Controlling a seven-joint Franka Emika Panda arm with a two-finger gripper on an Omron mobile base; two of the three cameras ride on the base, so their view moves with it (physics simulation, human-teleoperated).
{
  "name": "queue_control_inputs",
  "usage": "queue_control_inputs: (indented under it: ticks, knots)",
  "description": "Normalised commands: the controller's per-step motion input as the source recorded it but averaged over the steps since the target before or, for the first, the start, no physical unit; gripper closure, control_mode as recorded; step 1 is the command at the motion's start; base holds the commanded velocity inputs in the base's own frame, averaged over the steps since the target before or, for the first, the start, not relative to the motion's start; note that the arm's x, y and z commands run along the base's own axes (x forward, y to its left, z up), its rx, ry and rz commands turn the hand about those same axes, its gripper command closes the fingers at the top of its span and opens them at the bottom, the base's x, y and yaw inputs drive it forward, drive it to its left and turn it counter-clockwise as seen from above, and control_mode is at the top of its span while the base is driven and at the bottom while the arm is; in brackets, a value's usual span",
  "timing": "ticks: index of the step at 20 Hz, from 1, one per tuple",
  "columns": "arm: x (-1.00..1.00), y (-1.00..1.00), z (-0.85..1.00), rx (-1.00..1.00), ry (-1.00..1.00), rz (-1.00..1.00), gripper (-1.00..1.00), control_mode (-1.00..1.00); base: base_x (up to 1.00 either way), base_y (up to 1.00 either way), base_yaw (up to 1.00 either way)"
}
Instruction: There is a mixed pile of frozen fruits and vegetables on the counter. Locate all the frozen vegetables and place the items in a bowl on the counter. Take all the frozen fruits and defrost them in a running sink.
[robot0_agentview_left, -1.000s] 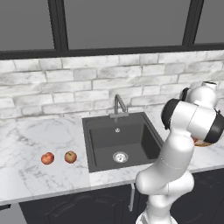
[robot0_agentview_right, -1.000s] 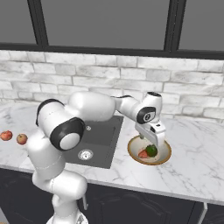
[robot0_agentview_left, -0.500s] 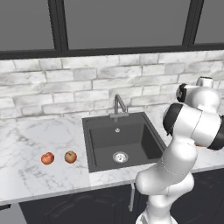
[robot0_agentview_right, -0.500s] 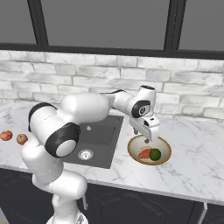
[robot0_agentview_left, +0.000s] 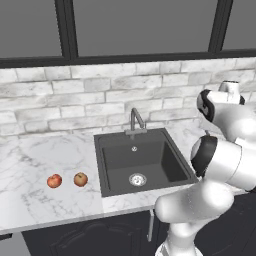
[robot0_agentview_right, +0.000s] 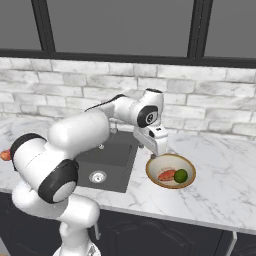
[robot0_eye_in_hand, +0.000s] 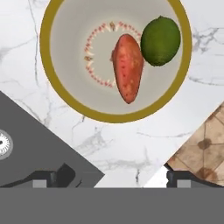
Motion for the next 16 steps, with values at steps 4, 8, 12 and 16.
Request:
queue_control_inputs:
  ticks: [4,8,12,16]
  knots:
    - [-0.42,0.56,0.38,0.00,-0.01,0.00,-1.00,-1.00,0.00,0.00,0.00]
    - [-0.47,0.56,0.31,0.00,0.00,0.03,-1.00,-1.00,0.00,0.00,0.00]
    - [-0.47,0.61,0.15,0.00,0.00,0.11,-1.00,-1.00,0.00,0.00,0.00]
    - [-0.29,0.66,0.05,0.00,0.00,0.22,-1.00,-1.00,0.00,0.00,0.00]
